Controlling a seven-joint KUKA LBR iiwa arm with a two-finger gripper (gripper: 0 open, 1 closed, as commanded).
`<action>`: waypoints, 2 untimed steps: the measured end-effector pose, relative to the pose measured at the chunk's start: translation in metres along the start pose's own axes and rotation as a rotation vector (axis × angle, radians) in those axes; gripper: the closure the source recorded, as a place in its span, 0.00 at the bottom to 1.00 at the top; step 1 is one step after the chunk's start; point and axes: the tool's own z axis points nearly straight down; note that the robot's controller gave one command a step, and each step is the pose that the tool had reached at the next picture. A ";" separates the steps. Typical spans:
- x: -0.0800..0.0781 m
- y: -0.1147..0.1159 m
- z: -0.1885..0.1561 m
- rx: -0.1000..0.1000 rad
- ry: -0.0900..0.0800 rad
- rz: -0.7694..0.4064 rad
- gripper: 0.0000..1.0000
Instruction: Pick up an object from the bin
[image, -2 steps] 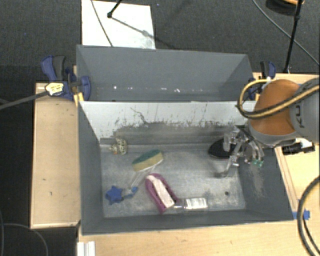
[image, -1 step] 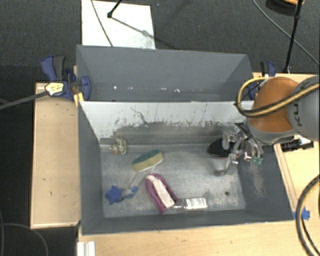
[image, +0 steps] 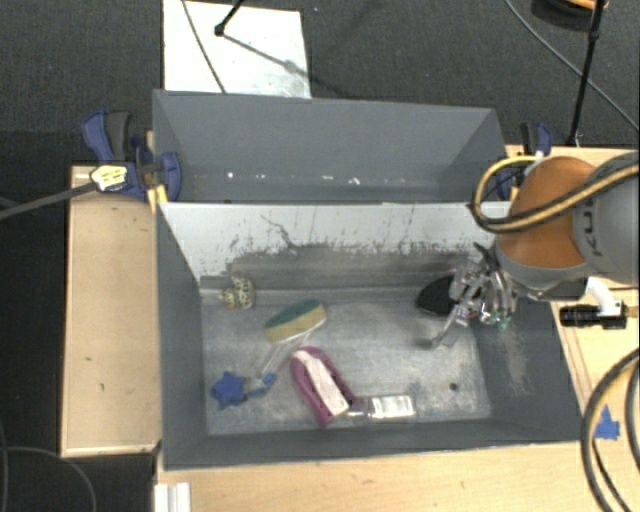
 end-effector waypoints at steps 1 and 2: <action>-0.008 0.005 0.004 -0.001 -0.004 0.046 0.00; -0.010 0.003 0.001 0.002 -0.005 0.044 1.00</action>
Offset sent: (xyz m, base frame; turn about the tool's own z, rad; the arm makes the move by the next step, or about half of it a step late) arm 0.0040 -0.0056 -0.0084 0.0560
